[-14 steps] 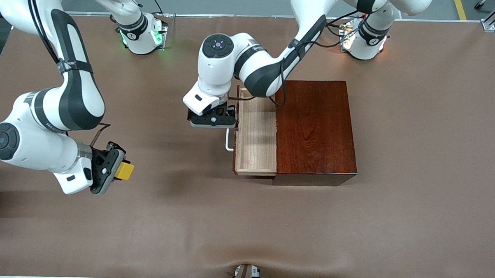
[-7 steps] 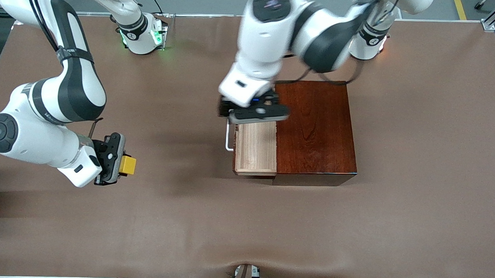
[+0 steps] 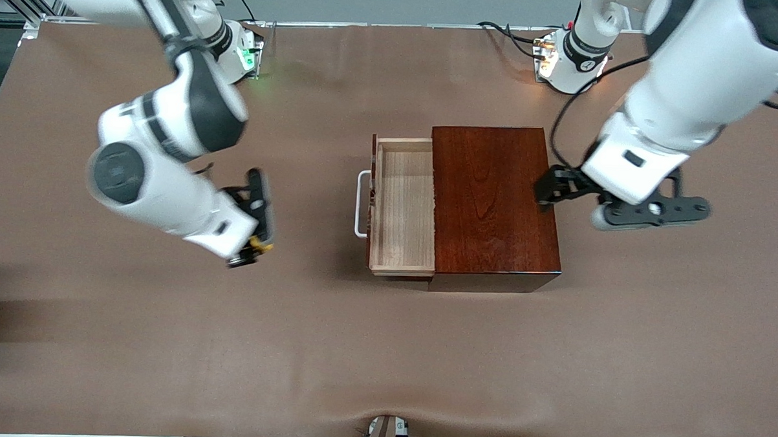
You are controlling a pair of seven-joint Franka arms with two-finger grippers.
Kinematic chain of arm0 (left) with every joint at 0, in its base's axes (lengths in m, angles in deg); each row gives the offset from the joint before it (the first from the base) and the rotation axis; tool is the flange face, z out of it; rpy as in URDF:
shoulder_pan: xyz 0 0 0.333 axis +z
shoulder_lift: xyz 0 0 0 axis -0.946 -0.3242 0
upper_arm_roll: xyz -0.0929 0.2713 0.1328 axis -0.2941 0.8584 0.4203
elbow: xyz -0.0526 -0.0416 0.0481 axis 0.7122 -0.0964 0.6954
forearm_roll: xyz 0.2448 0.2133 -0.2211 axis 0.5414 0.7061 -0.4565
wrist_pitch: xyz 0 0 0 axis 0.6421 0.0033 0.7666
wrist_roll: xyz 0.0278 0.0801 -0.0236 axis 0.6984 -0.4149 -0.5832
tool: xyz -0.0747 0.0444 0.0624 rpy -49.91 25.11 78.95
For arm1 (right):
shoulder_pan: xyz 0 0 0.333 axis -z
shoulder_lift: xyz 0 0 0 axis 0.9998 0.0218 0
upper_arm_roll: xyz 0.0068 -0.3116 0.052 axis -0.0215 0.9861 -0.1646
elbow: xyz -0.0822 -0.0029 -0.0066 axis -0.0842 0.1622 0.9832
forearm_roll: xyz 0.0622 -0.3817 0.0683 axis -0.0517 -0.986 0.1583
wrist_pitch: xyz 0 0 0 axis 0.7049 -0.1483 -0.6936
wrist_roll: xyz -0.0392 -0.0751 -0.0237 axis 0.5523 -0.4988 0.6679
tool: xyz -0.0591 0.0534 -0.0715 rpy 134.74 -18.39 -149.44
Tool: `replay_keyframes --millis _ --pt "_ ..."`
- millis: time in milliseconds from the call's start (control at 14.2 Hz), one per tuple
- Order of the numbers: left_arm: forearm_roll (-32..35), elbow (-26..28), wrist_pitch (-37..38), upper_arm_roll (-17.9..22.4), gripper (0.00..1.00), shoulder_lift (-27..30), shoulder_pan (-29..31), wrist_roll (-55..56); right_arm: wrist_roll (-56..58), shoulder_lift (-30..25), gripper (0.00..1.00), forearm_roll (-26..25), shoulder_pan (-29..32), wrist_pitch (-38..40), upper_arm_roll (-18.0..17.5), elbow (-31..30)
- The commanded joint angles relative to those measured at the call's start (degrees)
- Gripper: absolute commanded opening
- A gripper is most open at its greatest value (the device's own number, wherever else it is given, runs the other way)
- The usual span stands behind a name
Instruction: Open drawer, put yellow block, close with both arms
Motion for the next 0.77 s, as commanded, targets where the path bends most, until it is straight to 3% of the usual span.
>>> replay_keyframes --millis 0,351,703 --pt "0.4 9.0 1.3 -0.7 1.0 7.2 2.5 -1.6 -6.5 0.0 0.0 -3.5 -7.2 2.8 0.9 2.4" --pt "7.6 26.9 -0.8 -1.1 1.0 19.6 4.0 -3.2 -22.2 3.3 0.0 -3.7 -14.1 2.3 0.8 5.2" --pt "7.9 34.0 -3.1 -1.1 1.0 25.0 7.9 -11.7 -30.7 8.8 0.0 -3.7 -18.8 -2.9 0.8 7.8"
